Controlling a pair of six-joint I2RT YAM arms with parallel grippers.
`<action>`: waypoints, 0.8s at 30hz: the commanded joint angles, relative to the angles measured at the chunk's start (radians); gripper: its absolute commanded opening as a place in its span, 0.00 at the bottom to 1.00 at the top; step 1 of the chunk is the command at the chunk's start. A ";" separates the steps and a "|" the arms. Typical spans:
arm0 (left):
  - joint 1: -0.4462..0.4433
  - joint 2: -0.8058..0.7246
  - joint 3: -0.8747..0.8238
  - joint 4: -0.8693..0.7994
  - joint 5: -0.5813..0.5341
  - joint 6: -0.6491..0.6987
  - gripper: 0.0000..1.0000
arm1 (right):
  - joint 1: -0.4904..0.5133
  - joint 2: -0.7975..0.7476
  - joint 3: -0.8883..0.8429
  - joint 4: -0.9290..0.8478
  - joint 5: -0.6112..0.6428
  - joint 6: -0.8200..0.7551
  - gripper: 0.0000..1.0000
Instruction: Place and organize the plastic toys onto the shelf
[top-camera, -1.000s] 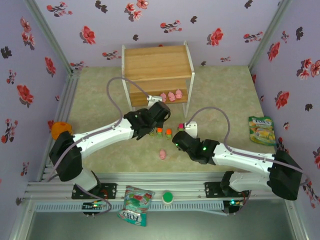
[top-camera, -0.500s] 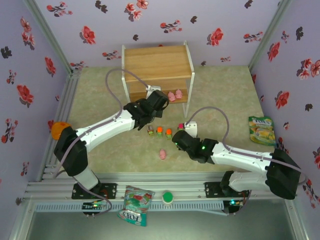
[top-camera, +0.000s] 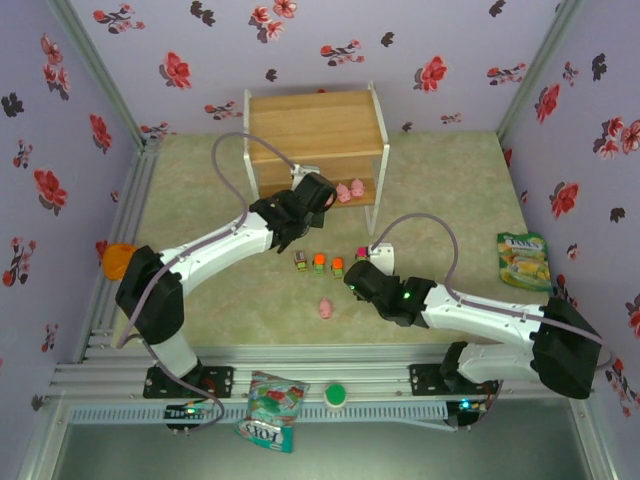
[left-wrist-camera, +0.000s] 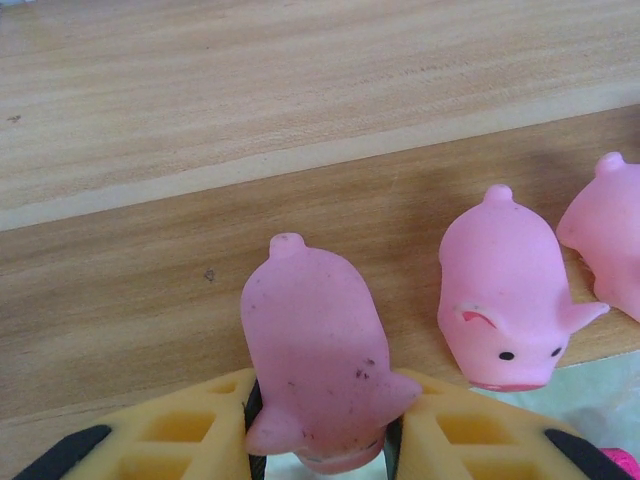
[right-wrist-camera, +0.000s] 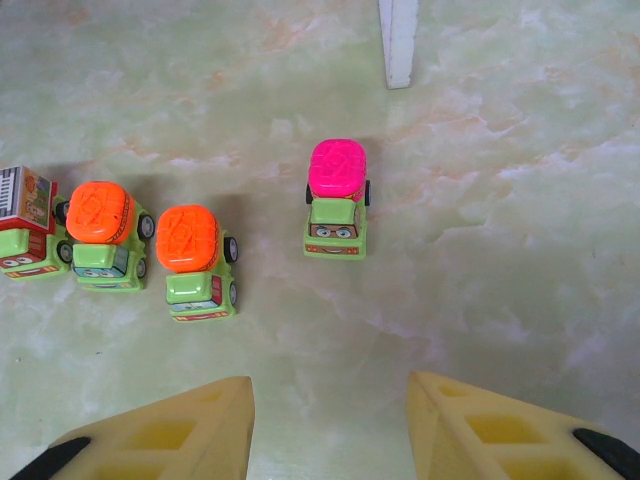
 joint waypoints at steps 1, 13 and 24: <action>0.016 0.020 0.047 0.028 0.009 0.025 0.37 | -0.007 -0.010 0.012 -0.011 0.006 0.008 0.45; 0.017 -0.007 -0.034 0.107 0.012 0.008 0.37 | -0.007 -0.035 -0.017 -0.007 0.008 0.022 0.44; 0.007 -0.028 -0.086 0.160 0.008 0.006 0.36 | -0.005 -0.037 -0.017 -0.005 0.006 0.025 0.44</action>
